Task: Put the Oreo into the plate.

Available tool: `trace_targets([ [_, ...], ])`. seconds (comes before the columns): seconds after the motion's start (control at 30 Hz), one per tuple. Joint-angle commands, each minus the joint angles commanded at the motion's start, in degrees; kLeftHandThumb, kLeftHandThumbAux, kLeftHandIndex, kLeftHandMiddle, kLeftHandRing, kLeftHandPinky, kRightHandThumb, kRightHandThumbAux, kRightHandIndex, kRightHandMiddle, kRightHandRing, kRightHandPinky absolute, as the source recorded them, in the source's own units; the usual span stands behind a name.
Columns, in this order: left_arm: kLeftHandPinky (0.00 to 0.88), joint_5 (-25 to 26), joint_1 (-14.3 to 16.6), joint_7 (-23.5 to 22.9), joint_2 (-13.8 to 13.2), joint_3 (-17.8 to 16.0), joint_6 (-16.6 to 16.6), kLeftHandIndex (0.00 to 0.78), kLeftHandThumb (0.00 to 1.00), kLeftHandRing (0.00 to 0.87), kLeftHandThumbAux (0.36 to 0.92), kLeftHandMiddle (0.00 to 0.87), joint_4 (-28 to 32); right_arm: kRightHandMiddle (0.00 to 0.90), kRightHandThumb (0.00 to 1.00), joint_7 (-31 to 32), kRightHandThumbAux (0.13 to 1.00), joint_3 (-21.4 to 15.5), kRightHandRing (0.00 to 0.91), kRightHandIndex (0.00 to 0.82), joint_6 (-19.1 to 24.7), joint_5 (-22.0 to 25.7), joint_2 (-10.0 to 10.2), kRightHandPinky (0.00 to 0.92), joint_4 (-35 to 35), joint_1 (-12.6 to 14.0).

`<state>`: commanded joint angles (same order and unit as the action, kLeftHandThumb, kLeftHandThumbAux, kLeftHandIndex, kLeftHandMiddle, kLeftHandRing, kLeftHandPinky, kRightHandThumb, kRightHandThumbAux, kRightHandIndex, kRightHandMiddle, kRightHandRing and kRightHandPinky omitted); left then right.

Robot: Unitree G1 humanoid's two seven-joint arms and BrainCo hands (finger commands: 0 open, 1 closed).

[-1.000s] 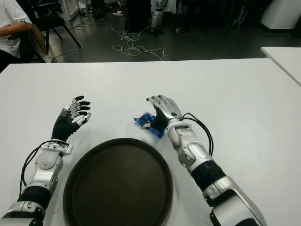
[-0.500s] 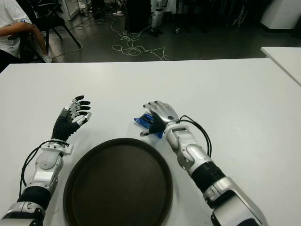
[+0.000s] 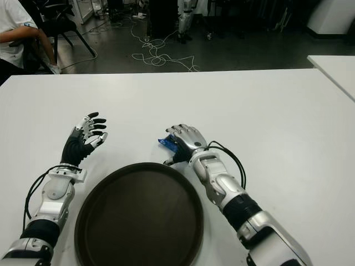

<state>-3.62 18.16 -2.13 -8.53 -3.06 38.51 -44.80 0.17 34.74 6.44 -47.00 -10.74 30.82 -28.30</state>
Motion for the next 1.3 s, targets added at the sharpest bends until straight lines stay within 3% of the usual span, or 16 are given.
trace_targets([
  [0.33, 0.269, 0.49, 0.01, -0.49, -0.01, -0.19, -0.42, 0.146, 0.135, 0.258, 0.714, 0.246, -0.23, 0.000, 0.000, 0.97, 0.690, 0.62, 0.000, 0.000, 1.39, -0.28, 0.98, 0.009, 1.33, -0.24],
  [0.63, 0.292, 0.81, 0.25, -1.07, -0.18, -0.35, -0.28, 0.138, 0.152, 0.262, 0.692, 0.245, -0.63, 0.008, 0.000, -1.48, 0.715, 0.91, 0.030, 0.015, -0.07, -0.17, 2.06, 0.100, 6.08, -1.19],
  [0.77, 0.291, 0.88, 0.42, -1.31, -0.34, -0.42, -0.16, 0.148, 0.136, 0.274, 0.683, 0.261, -0.93, 0.072, 0.000, -3.84, 0.758, 0.89, 0.107, 0.071, -1.54, -0.15, 2.45, 0.173, 8.09, -1.49],
  [1.3, 0.257, 1.51, -0.02, -2.12, -0.72, -0.75, 0.12, 0.155, 0.129, 0.261, 0.687, 0.260, -0.68, 0.198, 0.000, -7.69, 0.830, 0.96, 0.234, 0.185, -2.52, -0.57, 2.65, 0.290, 8.86, -1.49],
])
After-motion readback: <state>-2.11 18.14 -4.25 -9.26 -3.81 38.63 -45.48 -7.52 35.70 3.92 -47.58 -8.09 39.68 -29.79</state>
